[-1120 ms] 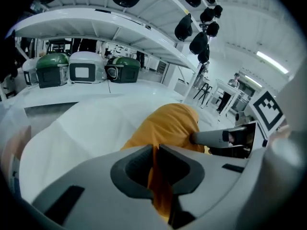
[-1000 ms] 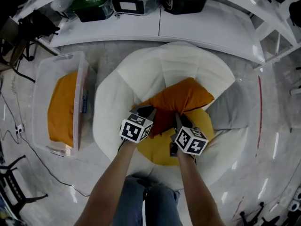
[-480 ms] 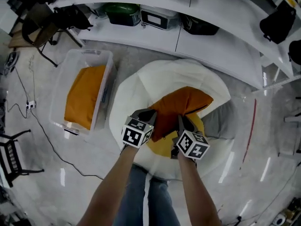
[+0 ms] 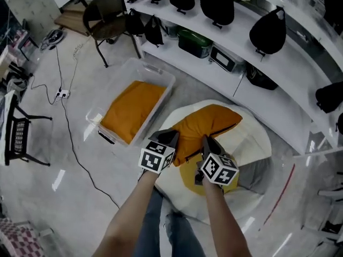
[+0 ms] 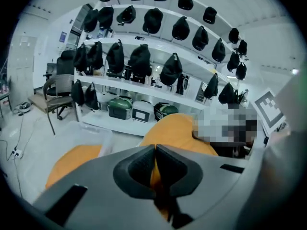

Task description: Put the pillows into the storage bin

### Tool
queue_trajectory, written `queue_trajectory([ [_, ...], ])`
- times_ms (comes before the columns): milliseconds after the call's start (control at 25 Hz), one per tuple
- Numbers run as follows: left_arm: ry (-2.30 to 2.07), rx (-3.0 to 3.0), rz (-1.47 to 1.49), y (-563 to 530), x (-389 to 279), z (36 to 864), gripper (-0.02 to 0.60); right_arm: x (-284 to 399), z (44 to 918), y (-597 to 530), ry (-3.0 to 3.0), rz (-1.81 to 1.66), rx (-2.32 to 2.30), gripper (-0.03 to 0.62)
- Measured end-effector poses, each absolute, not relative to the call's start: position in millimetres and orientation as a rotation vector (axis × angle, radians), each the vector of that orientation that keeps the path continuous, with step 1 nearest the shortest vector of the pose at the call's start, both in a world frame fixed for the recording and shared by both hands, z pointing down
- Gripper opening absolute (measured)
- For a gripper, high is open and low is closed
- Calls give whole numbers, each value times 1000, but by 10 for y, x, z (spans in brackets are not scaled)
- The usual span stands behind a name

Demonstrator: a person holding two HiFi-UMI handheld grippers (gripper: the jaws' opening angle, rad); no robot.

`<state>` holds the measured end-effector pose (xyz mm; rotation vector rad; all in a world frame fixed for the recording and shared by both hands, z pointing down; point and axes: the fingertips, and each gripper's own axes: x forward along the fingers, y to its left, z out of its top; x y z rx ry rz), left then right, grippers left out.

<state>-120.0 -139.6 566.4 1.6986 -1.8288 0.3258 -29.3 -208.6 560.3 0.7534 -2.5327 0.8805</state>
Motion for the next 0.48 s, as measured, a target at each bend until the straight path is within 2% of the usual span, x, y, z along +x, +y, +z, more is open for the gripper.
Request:
queue_trajectory([
  [480,-1924,1503,290,-366,-3156,6118,25,-2385,6064,-1198,-2522,865,525,49],
])
